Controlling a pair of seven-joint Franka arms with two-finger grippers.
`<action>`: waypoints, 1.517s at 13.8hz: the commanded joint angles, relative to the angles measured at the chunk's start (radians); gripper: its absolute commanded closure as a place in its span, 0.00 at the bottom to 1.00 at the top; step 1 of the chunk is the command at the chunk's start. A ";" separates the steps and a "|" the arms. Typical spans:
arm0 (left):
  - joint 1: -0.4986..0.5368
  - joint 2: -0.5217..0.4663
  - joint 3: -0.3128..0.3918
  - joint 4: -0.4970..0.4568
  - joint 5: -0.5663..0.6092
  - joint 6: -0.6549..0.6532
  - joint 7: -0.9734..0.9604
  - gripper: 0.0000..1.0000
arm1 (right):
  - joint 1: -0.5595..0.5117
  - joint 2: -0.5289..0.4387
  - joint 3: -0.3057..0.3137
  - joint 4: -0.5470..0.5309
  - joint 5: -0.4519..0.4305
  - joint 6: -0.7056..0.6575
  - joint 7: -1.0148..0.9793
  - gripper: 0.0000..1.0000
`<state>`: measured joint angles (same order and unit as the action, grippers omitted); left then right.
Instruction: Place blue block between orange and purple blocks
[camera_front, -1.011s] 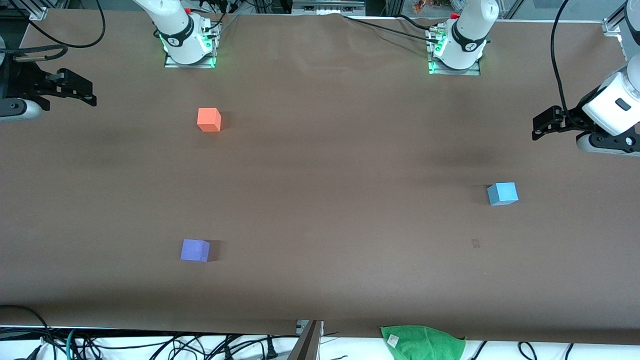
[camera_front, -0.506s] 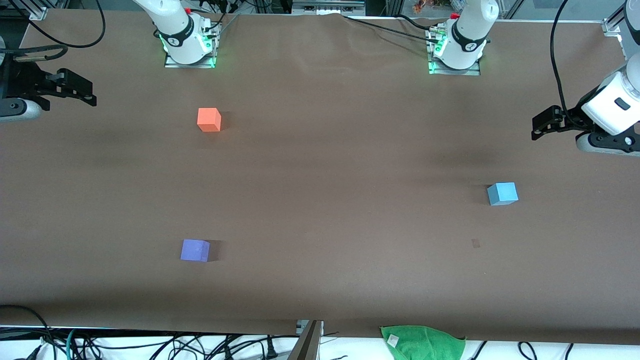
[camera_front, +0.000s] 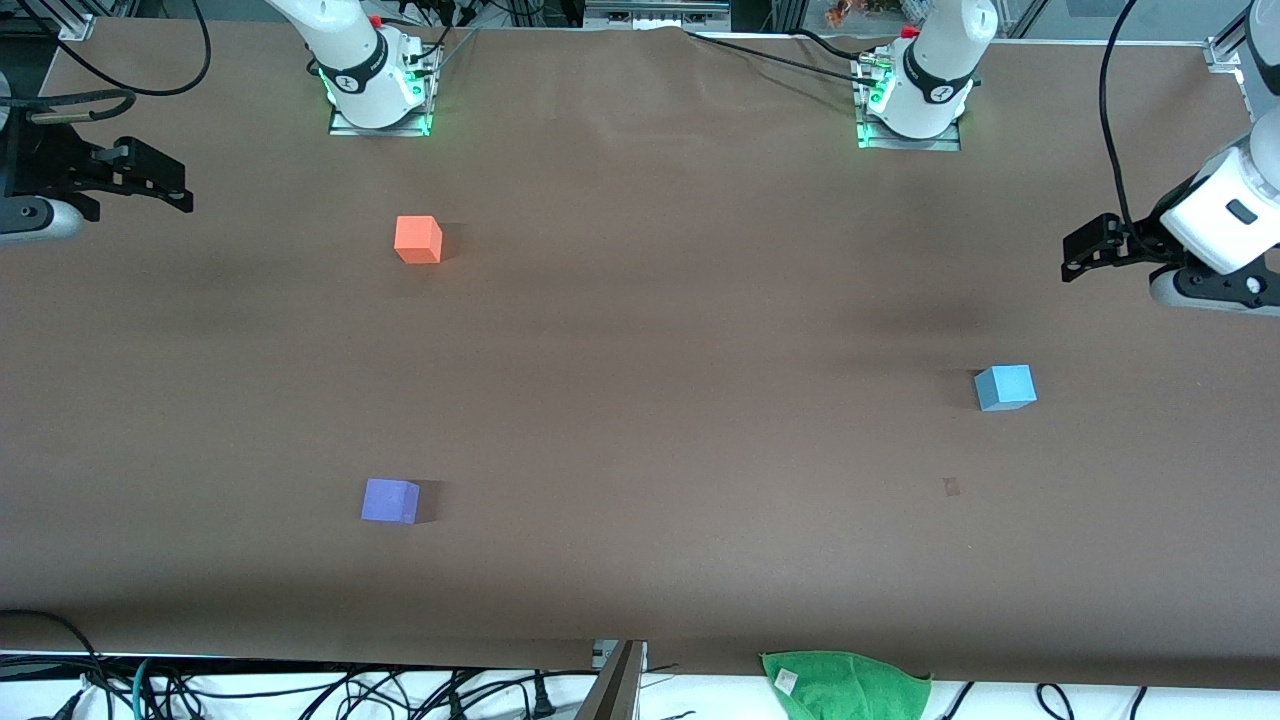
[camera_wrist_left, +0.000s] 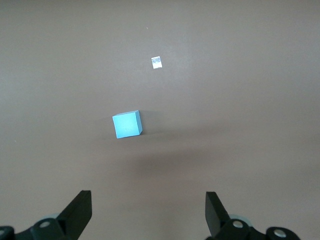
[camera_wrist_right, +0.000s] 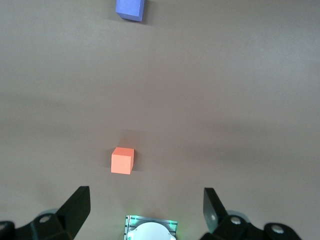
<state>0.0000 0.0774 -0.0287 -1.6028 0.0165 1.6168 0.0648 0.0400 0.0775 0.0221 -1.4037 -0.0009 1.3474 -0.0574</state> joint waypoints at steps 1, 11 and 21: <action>0.014 0.110 0.004 0.103 -0.007 -0.009 0.030 0.00 | -0.009 -0.008 0.006 -0.006 0.016 0.006 -0.018 0.00; 0.093 0.330 0.006 -0.024 -0.006 0.268 -0.043 0.02 | -0.009 -0.008 0.006 -0.006 0.016 0.006 -0.016 0.00; 0.138 0.360 0.004 -0.342 0.099 0.658 -0.026 0.00 | -0.009 -0.008 0.006 -0.006 0.016 0.006 -0.018 0.00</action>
<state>0.1133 0.4457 -0.0202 -1.8937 0.0934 2.2246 0.0270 0.0401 0.0775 0.0224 -1.4037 -0.0009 1.3480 -0.0574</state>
